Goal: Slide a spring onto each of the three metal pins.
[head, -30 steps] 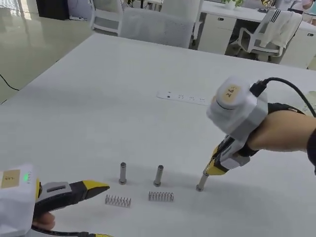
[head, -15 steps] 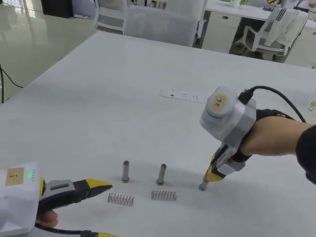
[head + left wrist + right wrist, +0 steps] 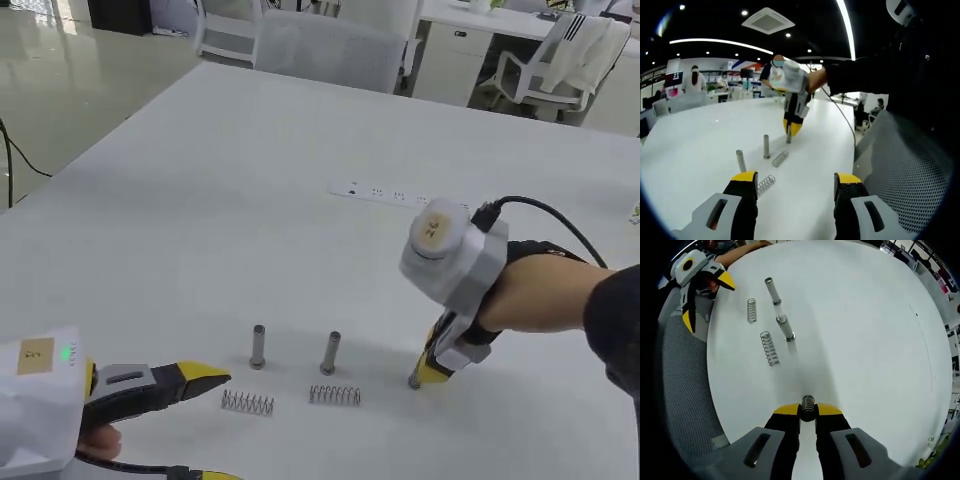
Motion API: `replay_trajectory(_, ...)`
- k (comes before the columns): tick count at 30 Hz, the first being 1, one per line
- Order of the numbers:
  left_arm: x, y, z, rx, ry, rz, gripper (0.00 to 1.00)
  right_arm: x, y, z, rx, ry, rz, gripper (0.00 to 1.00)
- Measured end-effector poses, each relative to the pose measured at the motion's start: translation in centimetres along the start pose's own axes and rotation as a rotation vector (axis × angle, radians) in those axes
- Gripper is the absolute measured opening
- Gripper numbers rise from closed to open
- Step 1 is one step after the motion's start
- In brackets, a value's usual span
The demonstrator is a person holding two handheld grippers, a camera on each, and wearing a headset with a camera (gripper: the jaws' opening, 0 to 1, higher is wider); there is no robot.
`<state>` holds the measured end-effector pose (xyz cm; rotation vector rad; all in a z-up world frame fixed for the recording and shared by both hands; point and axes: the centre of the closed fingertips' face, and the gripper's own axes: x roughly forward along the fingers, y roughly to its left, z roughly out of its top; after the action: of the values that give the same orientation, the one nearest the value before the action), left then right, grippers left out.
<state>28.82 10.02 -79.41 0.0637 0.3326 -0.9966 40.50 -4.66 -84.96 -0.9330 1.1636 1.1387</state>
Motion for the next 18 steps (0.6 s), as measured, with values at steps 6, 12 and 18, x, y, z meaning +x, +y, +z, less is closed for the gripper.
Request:
replay_trajectory(6, 0.00, 0.03, 0.04, -0.002, -0.001, 0.002, 0.56, 0.16, 0.08, -0.12, -0.005, 0.006, 0.003, 0.08)
replay_trajectory(12, 0.01, 0.02, 0.07, -0.001, 0.000, 0.003, 0.56, 0.21, 0.18, -0.14, -0.021, 0.006, 0.003, 0.09)
replay_trajectory(18, 0.06, -0.06, 0.09, -0.001, 0.001, 0.001, 0.56, 0.16, 0.20, -0.22, -0.037, 0.006, -0.004, 0.12)
